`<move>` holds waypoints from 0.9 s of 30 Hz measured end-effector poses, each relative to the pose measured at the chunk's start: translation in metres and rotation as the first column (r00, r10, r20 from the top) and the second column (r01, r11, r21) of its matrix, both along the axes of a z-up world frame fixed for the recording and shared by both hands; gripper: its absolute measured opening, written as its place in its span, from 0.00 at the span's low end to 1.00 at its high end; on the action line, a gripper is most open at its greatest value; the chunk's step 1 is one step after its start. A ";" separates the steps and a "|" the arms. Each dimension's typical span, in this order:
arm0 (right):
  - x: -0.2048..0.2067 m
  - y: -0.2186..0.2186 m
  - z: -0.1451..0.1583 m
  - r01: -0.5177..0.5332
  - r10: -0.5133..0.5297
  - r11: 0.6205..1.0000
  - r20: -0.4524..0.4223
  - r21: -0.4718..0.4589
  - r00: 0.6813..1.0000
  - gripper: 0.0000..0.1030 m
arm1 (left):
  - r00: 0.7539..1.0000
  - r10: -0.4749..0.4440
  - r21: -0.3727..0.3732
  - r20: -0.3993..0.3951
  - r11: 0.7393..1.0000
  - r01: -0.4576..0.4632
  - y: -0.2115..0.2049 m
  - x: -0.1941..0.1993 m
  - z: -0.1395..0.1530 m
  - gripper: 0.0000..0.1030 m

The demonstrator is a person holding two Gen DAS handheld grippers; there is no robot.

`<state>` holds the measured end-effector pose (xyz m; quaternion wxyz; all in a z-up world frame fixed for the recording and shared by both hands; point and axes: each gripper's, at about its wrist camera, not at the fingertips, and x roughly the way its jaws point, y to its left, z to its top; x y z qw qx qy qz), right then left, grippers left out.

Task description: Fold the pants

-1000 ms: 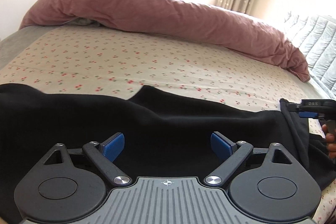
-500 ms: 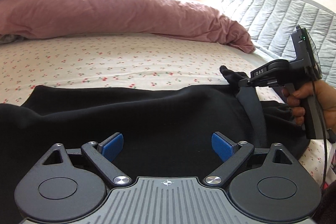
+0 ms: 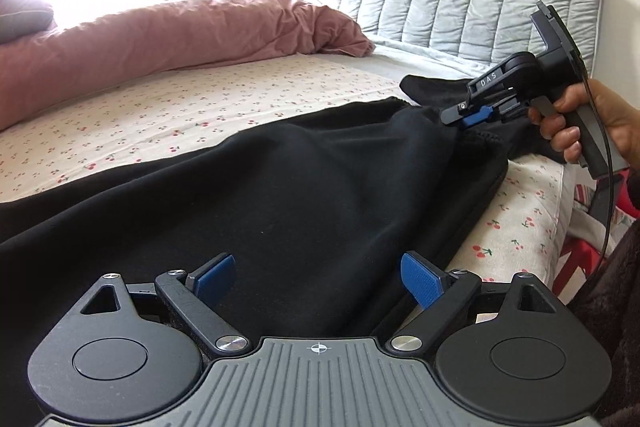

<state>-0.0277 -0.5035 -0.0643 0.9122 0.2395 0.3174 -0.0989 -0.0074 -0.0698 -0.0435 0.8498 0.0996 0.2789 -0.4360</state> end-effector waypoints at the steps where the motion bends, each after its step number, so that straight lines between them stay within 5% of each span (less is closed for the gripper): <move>1: -0.003 -0.006 -0.001 0.009 -0.010 0.999 0.022 0.033 1.000 0.41 | 1.000 -0.011 0.005 0.001 1.000 0.011 -0.002 -0.001 0.000 0.84; 6: 0.002 -0.023 -0.008 0.014 -0.034 0.981 0.100 0.194 0.994 0.44 | 0.999 -0.042 0.018 -0.005 0.999 0.042 -0.009 -0.003 0.000 0.68; 11: 0.019 -0.018 -0.010 0.063 -0.075 0.991 0.107 0.119 0.991 0.39 | 0.999 -0.051 0.041 -0.016 0.998 0.051 -0.012 -0.002 -0.005 0.53; 13: 0.024 -0.020 -0.002 0.080 -0.091 0.991 0.094 0.109 0.991 0.07 | 0.998 -0.055 0.050 -0.006 0.997 0.055 -0.013 -0.004 -0.006 0.53; 15: 0.023 -0.022 0.014 0.098 -0.113 0.988 0.130 0.119 0.985 0.04 | 0.998 -0.057 0.059 0.014 0.997 0.056 -0.013 -0.006 -0.005 0.52; 19: 0.014 -0.019 0.044 0.095 -0.113 0.990 0.186 0.104 0.976 0.03 | 0.996 0.002 0.079 0.088 0.997 -0.009 -0.012 -0.007 0.000 0.06; 22: 0.001 -0.015 0.055 0.090 -0.103 0.993 0.191 0.076 0.976 0.03 | 0.986 0.039 0.021 0.161 0.999 -0.043 0.003 -0.008 0.021 0.03; 27: -0.023 -0.005 0.056 0.044 -0.046 0.999 0.124 0.019 0.991 0.03 | 0.988 -0.001 0.001 0.157 1.000 0.001 0.027 -0.014 0.041 0.02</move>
